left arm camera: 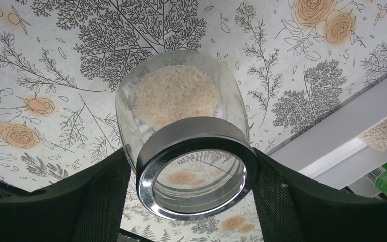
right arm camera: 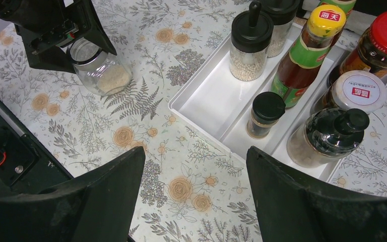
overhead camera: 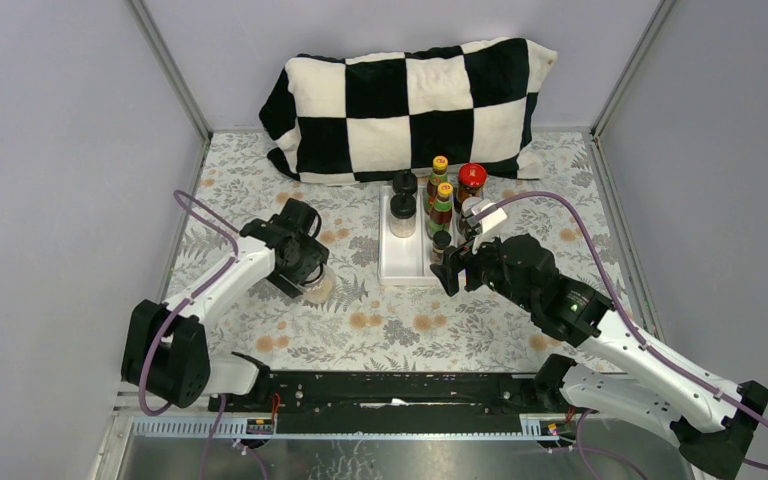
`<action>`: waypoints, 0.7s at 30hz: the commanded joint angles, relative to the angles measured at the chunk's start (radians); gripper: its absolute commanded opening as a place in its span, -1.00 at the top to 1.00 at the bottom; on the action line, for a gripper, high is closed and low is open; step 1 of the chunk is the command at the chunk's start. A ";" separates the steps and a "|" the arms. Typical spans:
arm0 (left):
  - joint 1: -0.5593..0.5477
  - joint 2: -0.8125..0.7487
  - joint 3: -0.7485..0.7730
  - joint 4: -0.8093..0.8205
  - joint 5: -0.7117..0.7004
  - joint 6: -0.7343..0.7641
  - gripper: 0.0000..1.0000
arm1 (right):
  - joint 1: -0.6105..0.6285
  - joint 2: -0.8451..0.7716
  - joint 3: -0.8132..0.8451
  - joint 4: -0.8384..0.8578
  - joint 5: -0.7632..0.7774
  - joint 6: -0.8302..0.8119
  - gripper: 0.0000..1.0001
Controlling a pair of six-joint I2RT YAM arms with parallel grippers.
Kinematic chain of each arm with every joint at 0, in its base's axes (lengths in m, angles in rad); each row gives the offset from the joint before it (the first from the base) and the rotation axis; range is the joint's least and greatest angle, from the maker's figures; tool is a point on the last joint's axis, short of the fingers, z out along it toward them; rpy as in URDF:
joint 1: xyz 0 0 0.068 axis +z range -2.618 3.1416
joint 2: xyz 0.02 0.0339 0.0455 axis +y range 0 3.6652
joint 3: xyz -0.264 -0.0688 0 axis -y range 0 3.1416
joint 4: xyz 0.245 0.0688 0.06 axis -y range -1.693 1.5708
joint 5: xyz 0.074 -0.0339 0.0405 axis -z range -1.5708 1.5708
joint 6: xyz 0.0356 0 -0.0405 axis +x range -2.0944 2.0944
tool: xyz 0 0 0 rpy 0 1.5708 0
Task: Organize the condiment bottles
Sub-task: Pick up the bottle from the center of the board.
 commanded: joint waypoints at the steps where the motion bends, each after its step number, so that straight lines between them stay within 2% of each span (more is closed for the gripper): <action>1: 0.002 0.004 -0.055 -0.007 0.026 -0.003 -0.43 | 0.010 0.004 0.010 0.039 -0.001 0.006 -0.61; 9: 0.002 -0.023 -0.042 -0.060 0.052 -0.069 -0.48 | 0.009 0.006 -0.001 0.042 -0.004 0.007 -0.60; 13: 0.002 -0.047 -0.013 -0.047 0.059 -0.035 -0.73 | 0.009 0.006 -0.003 0.041 -0.009 0.007 -0.61; 17: 0.002 -0.075 0.004 -0.101 0.074 -0.036 -0.96 | 0.010 0.010 -0.008 0.047 -0.011 0.009 -0.62; 21: 0.002 -0.109 -0.007 -0.122 0.142 -0.015 -0.98 | 0.009 0.023 -0.007 0.051 -0.024 0.015 -0.64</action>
